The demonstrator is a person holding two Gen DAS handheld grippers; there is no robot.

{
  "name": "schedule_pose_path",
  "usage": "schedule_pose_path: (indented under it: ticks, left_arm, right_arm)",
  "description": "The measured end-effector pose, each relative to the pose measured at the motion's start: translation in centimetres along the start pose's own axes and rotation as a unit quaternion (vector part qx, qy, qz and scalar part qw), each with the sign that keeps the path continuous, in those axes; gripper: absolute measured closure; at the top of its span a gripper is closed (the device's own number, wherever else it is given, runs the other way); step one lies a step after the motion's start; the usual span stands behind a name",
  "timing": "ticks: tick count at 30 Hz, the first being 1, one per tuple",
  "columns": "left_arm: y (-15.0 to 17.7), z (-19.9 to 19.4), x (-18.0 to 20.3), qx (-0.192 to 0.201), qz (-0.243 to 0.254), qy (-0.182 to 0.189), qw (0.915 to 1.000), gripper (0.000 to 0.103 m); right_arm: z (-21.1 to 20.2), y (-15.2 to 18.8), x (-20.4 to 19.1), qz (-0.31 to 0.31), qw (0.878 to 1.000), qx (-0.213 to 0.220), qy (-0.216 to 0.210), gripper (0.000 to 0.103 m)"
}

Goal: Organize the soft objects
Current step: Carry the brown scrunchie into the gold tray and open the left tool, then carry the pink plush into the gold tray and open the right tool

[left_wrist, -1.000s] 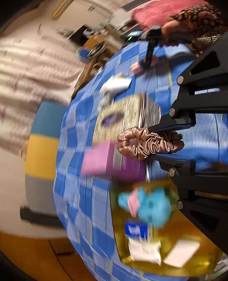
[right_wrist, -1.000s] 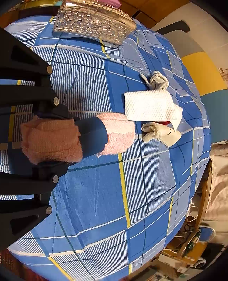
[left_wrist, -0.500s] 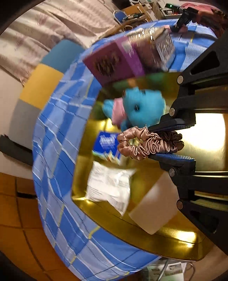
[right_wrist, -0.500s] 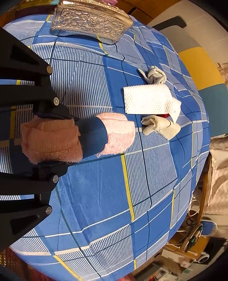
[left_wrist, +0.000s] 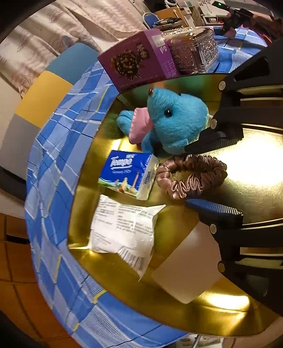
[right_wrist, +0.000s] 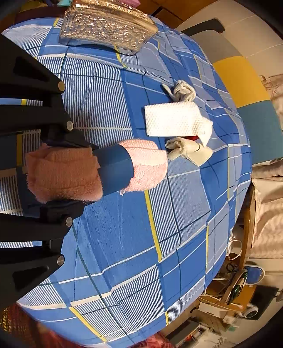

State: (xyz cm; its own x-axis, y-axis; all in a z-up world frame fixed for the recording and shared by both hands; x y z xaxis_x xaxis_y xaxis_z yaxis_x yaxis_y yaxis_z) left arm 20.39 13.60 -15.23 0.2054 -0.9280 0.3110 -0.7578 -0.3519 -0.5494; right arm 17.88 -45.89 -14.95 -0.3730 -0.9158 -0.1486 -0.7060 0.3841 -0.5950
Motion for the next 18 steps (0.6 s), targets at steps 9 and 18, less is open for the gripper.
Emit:
schedule_pose_path:
  ticks: [9, 18]
  left_arm:
    - [0.2, -2.5, 0.9, 0.039, 0.047, 0.013, 0.998, 0.06]
    - [1.0, -3.3, 1.3, 0.038, 0.055, 0.039, 0.997, 0.06]
  right_arm:
    - [-3.2, 1.2, -2.7, -0.013, 0.998, 0.042, -0.048, 0.065]
    - [-6.0, 3.2, -7.0, -0.024, 0.993, 0.051, -0.104, 0.065]
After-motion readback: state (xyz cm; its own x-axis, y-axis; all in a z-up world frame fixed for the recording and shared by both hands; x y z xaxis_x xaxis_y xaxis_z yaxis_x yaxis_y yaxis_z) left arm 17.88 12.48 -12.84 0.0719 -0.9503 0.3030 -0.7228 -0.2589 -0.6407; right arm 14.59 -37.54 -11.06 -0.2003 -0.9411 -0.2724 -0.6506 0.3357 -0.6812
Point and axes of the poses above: each gripper's, at about its wrist camera, not at the fingertips, and z roughly the way its jaws point, x to its right, y to its underside, the point moved 2 cm from there along z, roughly the way its jaws point, and after that the axes turned 7 degrees about x, right-handed, at the moved point
